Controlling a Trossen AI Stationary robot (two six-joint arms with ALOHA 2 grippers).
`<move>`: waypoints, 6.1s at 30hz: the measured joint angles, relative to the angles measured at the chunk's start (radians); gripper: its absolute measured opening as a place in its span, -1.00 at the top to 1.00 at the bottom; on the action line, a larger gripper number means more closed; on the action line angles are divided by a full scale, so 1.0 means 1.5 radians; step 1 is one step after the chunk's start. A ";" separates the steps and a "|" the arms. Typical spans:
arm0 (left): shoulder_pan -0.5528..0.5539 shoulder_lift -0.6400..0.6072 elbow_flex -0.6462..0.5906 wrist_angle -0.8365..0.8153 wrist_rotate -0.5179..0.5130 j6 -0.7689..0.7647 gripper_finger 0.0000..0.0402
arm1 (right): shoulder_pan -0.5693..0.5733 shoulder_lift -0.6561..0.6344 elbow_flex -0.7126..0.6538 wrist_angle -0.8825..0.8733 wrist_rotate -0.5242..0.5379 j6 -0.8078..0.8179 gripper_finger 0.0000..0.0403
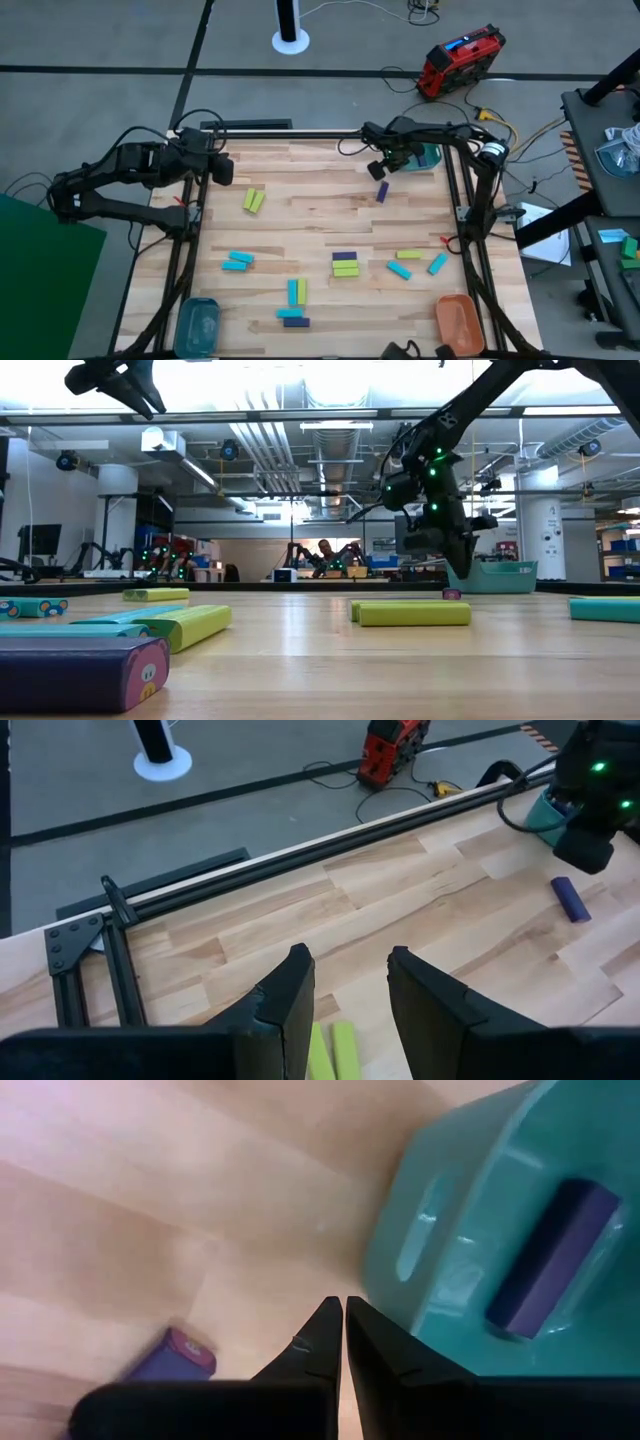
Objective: Sort blocks
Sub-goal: Put the green block into the orange bin
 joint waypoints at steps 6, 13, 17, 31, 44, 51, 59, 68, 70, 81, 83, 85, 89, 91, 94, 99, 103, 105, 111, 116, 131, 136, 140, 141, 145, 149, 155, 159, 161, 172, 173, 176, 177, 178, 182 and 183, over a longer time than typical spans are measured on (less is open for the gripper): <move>0.000 0.003 0.000 0.000 -0.004 0.000 0.46 | -0.013 -0.014 0.000 0.006 0.014 0.001 0.94; 0.000 0.010 0.000 0.000 -0.004 0.000 0.46 | -0.005 -0.095 0.000 0.006 -0.087 0.046 0.94; 0.000 0.015 0.000 0.000 -0.005 0.000 0.46 | 0.024 -0.188 0.000 0.003 -0.116 0.090 0.94; 0.000 0.069 0.000 0.014 0.080 0.028 0.46 | 0.287 -0.455 0.001 0.003 -0.117 0.290 0.94; 0.000 0.227 0.000 0.040 0.280 -0.161 0.46 | 0.270 -0.495 0.001 -0.018 -0.020 0.115 0.94; 0.046 0.335 -0.001 0.027 0.334 -0.157 0.46 | 0.225 -0.498 0.001 -0.019 -0.021 0.010 0.94; 0.103 0.423 -0.042 0.061 0.383 -0.052 0.46 | 0.208 -0.503 0.001 -0.032 -0.027 -0.041 0.94; 0.163 0.450 -0.114 0.119 0.400 0.069 0.46 | 0.208 -0.502 0.001 -0.031 -0.029 -0.035 0.94; 0.181 0.450 -0.130 0.144 0.399 0.089 0.46 | 0.208 -0.502 0.001 -0.026 -0.028 -0.029 0.94; 0.224 0.470 -0.185 0.227 0.396 0.140 0.30 | 0.208 -0.501 0.001 -0.023 -0.023 0.021 0.94; 0.225 0.480 -0.194 0.228 0.396 0.140 0.28 | 0.208 -0.501 0.000 -0.022 -0.022 0.030 0.94; 0.224 0.486 -0.201 0.234 0.396 0.140 0.27 | 0.208 -0.501 0.000 -0.021 -0.021 0.035 0.94; 0.224 0.495 -0.212 0.252 0.395 0.144 0.27 | 0.208 -0.501 0.000 -0.019 -0.021 0.047 0.94; 0.224 0.497 -0.213 0.264 0.395 0.152 0.27 | 0.208 -0.501 0.000 -0.016 -0.021 0.048 0.94; 0.224 0.500 -0.215 0.274 0.395 0.158 0.27 | 0.208 -0.501 0.000 -0.015 -0.021 0.056 0.94; 0.224 0.499 -0.214 0.278 0.395 0.158 0.27 | 0.208 -0.501 0.000 -0.011 -0.020 0.066 0.94; 0.224 0.499 -0.214 0.279 0.395 0.158 0.27 | 0.208 -0.501 0.000 -0.011 -0.020 0.072 0.94; 0.224 0.499 -0.220 0.287 0.395 0.158 0.27 | 0.208 -0.501 0.000 -0.011 -0.020 0.073 0.94; 0.223 0.498 -0.259 0.325 0.402 0.155 0.27 | 0.208 -0.501 0.000 -0.011 -0.020 0.076 0.94; 0.223 0.497 -0.268 0.332 0.405 0.165 0.37 | 0.208 -0.501 0.000 -0.011 -0.017 0.076 0.94; 0.214 0.463 -0.158 0.294 0.488 0.293 0.64 | 0.208 -0.500 0.000 -0.011 -0.016 0.100 0.94; 0.198 0.422 -0.055 0.298 0.565 0.468 0.64 | 0.208 -0.475 0.000 -0.011 -0.085 0.203 0.94; 0.182 0.421 0.039 0.299 0.557 0.561 0.64 | 0.208 -0.429 0.000 0.007 -0.133 0.265 0.94; 0.176 0.423 0.061 0.302 0.546 0.578 0.64 | 0.208 -0.416 0.000 0.024 -0.139 0.266 0.93; 0.146 0.445 0.128 0.298 0.468 0.628 0.64 | 0.208 -0.366 0.000 0.117 -0.166 0.263 0.90; 0.115 0.461 0.167 0.304 0.419 0.649 0.64 | 0.208 -0.331 0.000 0.224 -0.202 0.271 0.75; 0.082 0.472 0.171 0.336 0.407 0.646 0.64 | 0.208 -0.293 0.000 0.331 -0.252 0.281 0.37; 0.067 0.481 0.171 0.353 0.406 0.623 0.64 | 0.208 -0.272 0.010 0.373 -0.272 0.292 0.12; 0.062 0.487 0.171 0.357 0.406 0.610 0.64 | 0.208 -0.262 0.021 0.380 -0.278 0.296 0.02; 0.058 0.509 0.170 0.407 0.400 0.558 0.64 | 0.213 -0.216 0.056 0.378 -0.292 0.290 -0.26; 0.058 0.510 0.170 0.410 0.400 0.558 0.64 | 0.214 -0.214 0.056 0.378 -0.292 0.290 -0.27; 0.057 0.510 0.170 0.421 0.400 0.556 0.64 | 0.214 -0.213 0.056 0.378 -0.292 0.289 -0.26; 0.056 0.510 0.170 0.423 0.400 0.554 0.64 | 0.214 -0.213 0.056 0.379 -0.292 0.289 -0.25; 0.055 0.510 0.170 0.424 0.400 0.553 0.64 | 0.214 -0.213 0.056 0.378 -0.292 0.288 -0.23; 0.054 0.510 0.170 0.436 0.400 0.552 0.64 | 0.214 -0.213 0.056 0.378 -0.290 0.286 -0.17; 0.054 0.510 0.170 0.441 0.400 0.552 0.64 | 0.214 -0.213 0.056 0.378 -0.290 0.284 -0.15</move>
